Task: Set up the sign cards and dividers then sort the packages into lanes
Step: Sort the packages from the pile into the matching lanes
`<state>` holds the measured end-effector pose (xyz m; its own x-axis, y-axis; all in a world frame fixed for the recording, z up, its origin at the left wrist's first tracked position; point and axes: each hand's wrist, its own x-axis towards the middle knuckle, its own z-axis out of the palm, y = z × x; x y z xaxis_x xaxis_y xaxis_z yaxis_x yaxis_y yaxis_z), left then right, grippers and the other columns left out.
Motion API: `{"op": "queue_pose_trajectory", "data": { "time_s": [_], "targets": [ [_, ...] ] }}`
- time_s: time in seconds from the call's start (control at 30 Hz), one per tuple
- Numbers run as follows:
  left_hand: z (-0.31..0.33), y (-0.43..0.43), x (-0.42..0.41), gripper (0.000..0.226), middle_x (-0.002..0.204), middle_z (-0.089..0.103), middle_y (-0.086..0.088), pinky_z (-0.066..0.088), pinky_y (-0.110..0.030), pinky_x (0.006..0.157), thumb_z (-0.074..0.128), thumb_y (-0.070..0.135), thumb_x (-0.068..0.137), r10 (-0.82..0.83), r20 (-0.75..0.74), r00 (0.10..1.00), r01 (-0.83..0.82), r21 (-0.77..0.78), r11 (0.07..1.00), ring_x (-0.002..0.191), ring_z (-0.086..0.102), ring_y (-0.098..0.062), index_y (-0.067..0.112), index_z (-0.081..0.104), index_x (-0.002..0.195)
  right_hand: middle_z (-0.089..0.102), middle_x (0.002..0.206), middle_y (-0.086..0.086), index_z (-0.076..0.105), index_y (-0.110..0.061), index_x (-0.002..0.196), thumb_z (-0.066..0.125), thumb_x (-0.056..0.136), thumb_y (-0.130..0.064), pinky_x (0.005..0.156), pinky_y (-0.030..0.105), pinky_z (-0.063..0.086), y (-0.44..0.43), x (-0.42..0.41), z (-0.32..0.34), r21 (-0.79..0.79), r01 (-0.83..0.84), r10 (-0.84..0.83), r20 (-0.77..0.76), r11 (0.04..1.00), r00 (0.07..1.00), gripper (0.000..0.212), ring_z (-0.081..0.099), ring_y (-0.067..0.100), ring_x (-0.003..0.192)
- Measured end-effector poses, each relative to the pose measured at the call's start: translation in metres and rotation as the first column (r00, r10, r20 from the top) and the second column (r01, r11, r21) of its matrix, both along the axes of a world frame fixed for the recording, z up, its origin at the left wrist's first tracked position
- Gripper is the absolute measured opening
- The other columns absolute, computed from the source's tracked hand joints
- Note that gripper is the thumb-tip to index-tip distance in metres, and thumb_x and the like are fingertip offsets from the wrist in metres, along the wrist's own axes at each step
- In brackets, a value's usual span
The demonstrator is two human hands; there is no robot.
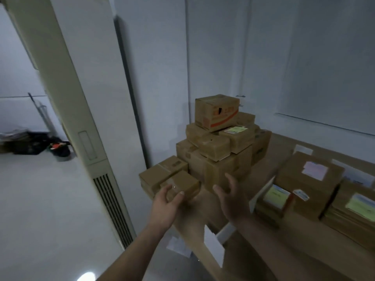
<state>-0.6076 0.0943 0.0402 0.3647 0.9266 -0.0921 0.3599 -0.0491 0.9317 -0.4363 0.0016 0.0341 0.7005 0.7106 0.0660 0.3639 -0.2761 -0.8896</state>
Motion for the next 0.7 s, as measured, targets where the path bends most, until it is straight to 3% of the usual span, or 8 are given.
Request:
{"op": "queue_pose_trajectory", "data": {
  "time_s": [0.1, 0.2, 0.27, 0.37, 0.5, 0.57, 0.7],
  "targets": [
    [-0.006, 0.045, 0.012, 0.056, 0.131, 0.056, 0.003, 0.040, -0.026, 0.093, 0.063, 0.037, 0.096, 0.042, 0.024, 0.999, -0.041, -0.018, 0.999, 0.109, 0.052, -0.010, 0.016, 0.046, 0.144, 0.046, 0.148, -0.002, 0.038, -0.022, 0.152, 0.058, 0.100, -0.038, 0.105, 0.032, 0.035, 0.053, 0.014, -0.004, -0.042, -0.056, 0.057, 0.040, 0.998, 0.998, 0.058, 0.045, 0.020, 0.136],
    [-0.014, 0.083, 0.023, 0.049, 0.116, 0.052, 0.009, 0.039, -0.023, 0.089, 0.062, 0.031, 0.098, 0.069, 0.038, 0.997, -0.068, -0.039, 0.997, 0.102, 0.051, -0.008, 0.013, 0.048, 0.142, 0.050, 0.130, -0.009, 0.046, -0.020, 0.145, 0.061, 0.098, -0.032, 0.098, 0.024, 0.034, 0.100, 0.025, -0.003, -0.036, -0.112, 0.113, 0.029, 0.993, 0.993, 0.051, 0.049, 0.014, 0.127],
    [-0.021, 0.106, 0.028, 0.052, 0.118, 0.052, 0.009, 0.039, -0.024, 0.090, 0.061, 0.032, 0.098, 0.071, 0.025, 0.997, -0.070, -0.057, 0.996, 0.104, 0.051, -0.008, 0.013, 0.046, 0.144, 0.055, 0.130, -0.010, 0.052, -0.022, 0.140, 0.061, 0.093, -0.042, 0.100, 0.028, 0.040, 0.126, 0.029, -0.005, -0.037, -0.115, 0.116, 0.051, 0.993, 0.992, 0.052, 0.052, 0.013, 0.121],
    [-0.030, 0.138, 0.034, 0.058, 0.136, 0.053, 0.004, 0.039, -0.026, 0.094, 0.061, 0.037, 0.098, 0.069, -0.026, 0.997, -0.070, -0.080, 0.994, 0.117, 0.054, -0.016, 0.015, 0.042, 0.148, 0.064, 0.121, -0.002, 0.059, -0.024, 0.129, 0.051, 0.082, -0.059, 0.098, 0.045, 0.051, 0.160, 0.039, -0.016, -0.066, -0.151, 0.154, 0.048, 0.986, 0.987, 0.059, 0.059, 0.016, 0.110],
    [-0.052, 0.181, 0.044, 0.046, 0.119, 0.055, 0.005, 0.041, -0.025, 0.088, 0.060, 0.037, 0.098, 0.014, -0.094, 0.995, -0.027, -0.138, 0.990, 0.101, 0.053, -0.013, 0.019, 0.049, 0.139, 0.056, 0.126, -0.010, 0.051, -0.027, 0.142, 0.062, 0.094, -0.036, 0.099, 0.032, 0.041, 0.196, 0.042, -0.017, -0.102, -0.164, 0.170, 0.054, 0.981, 0.984, 0.050, 0.052, 0.011, 0.117],
    [-0.063, 0.205, 0.047, 0.036, 0.117, 0.061, 0.010, 0.048, -0.028, 0.090, 0.061, 0.044, 0.096, -0.048, -0.136, 0.989, 0.029, -0.142, 0.989, 0.099, 0.060, -0.011, 0.023, 0.056, 0.124, 0.052, 0.136, -0.007, 0.046, -0.024, 0.147, 0.063, 0.095, -0.034, 0.101, 0.030, 0.038, 0.215, 0.045, -0.026, -0.158, -0.142, 0.146, 0.012, 0.977, 0.989, 0.055, 0.049, 0.015, 0.126],
    [-0.086, 0.254, 0.063, 0.028, 0.109, 0.073, 0.005, 0.059, -0.042, 0.087, 0.064, 0.042, 0.091, -0.207, -0.205, 0.957, 0.194, -0.081, 0.978, 0.092, 0.069, -0.012, 0.032, 0.067, 0.118, 0.046, 0.151, 0.003, 0.037, -0.021, 0.153, 0.060, 0.097, -0.040, 0.098, 0.029, 0.036, 0.251, 0.051, -0.050, -0.318, -0.055, 0.018, -0.117, 0.946, 0.993, 0.064, 0.045, 0.025, 0.137]
  ]
}}
